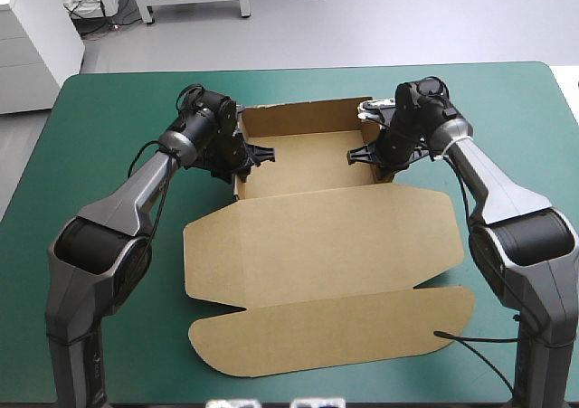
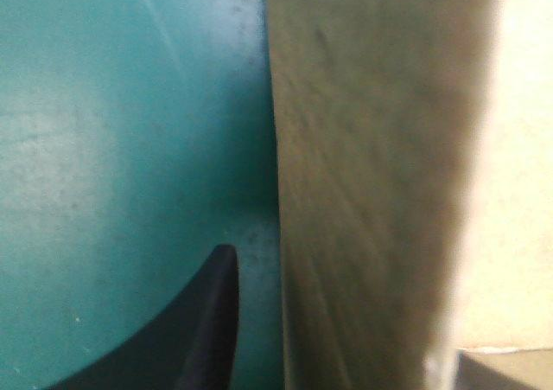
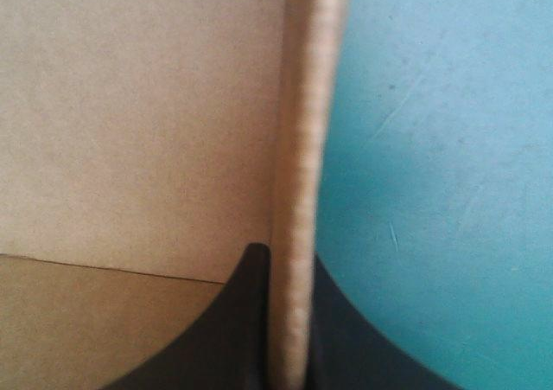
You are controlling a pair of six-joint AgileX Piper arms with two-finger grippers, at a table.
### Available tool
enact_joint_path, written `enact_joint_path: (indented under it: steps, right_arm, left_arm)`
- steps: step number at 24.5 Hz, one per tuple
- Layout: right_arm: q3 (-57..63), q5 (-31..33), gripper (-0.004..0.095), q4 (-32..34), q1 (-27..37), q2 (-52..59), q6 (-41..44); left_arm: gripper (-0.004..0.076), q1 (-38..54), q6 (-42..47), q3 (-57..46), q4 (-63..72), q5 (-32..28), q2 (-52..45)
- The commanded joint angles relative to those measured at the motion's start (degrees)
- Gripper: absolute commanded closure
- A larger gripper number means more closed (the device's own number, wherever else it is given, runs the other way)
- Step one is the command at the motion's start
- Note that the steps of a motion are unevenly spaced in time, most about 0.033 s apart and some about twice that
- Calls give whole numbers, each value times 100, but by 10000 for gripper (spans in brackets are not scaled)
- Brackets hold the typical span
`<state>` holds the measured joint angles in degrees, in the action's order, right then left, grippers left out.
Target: Fold the box
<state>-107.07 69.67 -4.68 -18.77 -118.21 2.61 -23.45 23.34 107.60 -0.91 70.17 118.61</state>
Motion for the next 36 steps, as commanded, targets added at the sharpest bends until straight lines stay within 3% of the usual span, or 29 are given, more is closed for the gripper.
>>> enact_joint_path:
  steps: [1, 5, 9, 14, 19, 24, 30, 36]
  right_arm:
    - [-75, -129, 920, 341, 71, 150, -158]
    - [-139, -84, 869, 320, 71, 150, -158]
    - [-392, -3, 670, 319, 71, 150, -158]
    - [-702, 137, 399, 319, 71, 150, -158]
    - [-703, 176, 340, 298, 71, 147, -158]
    - [-715, -20, 340, 161, 71, 147, -136]
    - [-1879, 218, 339, 90, 71, 161, -65]
    - [-2162, 218, 340, 52, 71, 385, 16]
  left_arm:
    - [734, -13, -169, 297, -307, -32, -245]
    - [727, -13, -414, 510, -307, 91, -245]
    - [659, -13, -630, 568, -307, 241, -245]
    - [425, -13, -673, 568, -269, 197, -245]
    - [202, -13, -701, 568, -443, 192, -245]
    - [204, -13, -669, 636, -798, 362, -245]
    - [212, -13, -669, 2033, -665, 362, -273]
    - [243, -13, -906, 2620, -170, 376, -708]
